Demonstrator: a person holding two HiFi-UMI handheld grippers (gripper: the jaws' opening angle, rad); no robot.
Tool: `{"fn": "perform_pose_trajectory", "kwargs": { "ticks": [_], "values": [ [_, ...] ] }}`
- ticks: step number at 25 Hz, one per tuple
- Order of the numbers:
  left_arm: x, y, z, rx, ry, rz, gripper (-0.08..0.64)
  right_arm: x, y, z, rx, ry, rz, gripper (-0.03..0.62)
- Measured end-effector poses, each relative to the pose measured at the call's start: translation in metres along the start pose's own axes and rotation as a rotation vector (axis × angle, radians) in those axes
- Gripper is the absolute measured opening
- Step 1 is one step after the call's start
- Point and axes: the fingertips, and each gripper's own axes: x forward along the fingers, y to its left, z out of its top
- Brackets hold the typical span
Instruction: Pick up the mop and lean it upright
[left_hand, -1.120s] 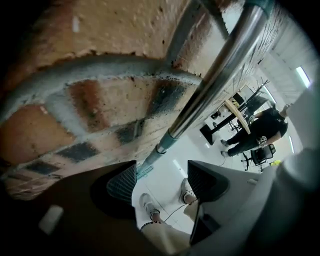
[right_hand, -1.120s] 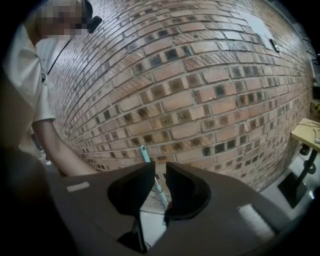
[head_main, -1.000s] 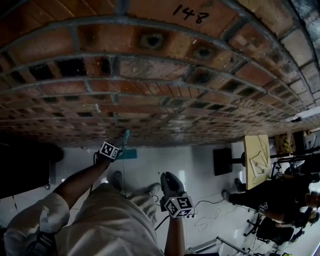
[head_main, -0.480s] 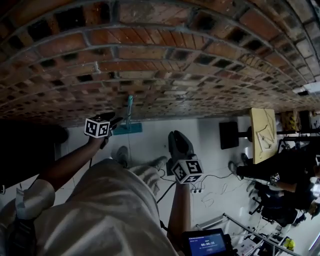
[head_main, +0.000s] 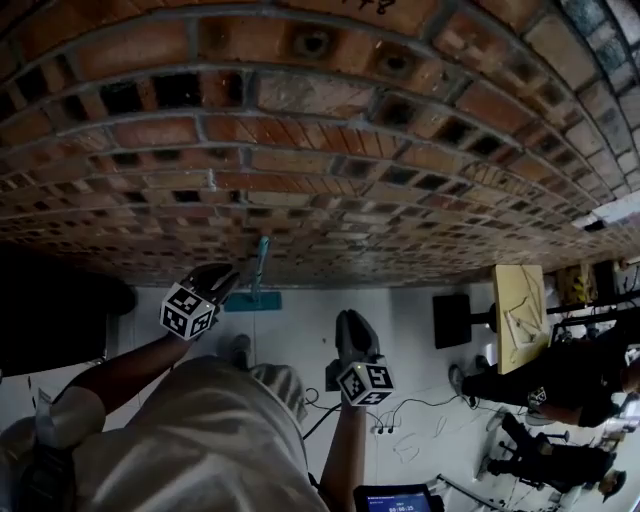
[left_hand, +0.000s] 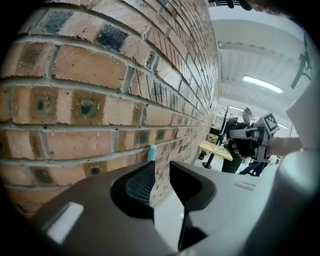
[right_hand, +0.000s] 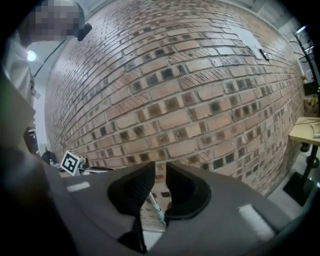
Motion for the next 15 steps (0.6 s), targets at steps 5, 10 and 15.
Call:
{"fn": "perform_pose_trajectory", "kwargs": {
  "ticks": [5,10,15],
  "values": [
    [-0.001,-0.018,0.000,0.049,0.029,-0.025,0.112,-0.016,-0.018,-0.015,0.026,0.028,-0.001,0.061],
    [0.003,-0.032,-0.004,0.040,0.029,0.016,0.114,-0.043,-0.039,-0.011,0.203,-0.055,-0.014,0.060],
    [0.009,-0.067,-0.013,-0.015,0.055,0.034,0.129,-0.074,-0.071,-0.003,0.162,-0.063,-0.043,0.054]
  ]
}}
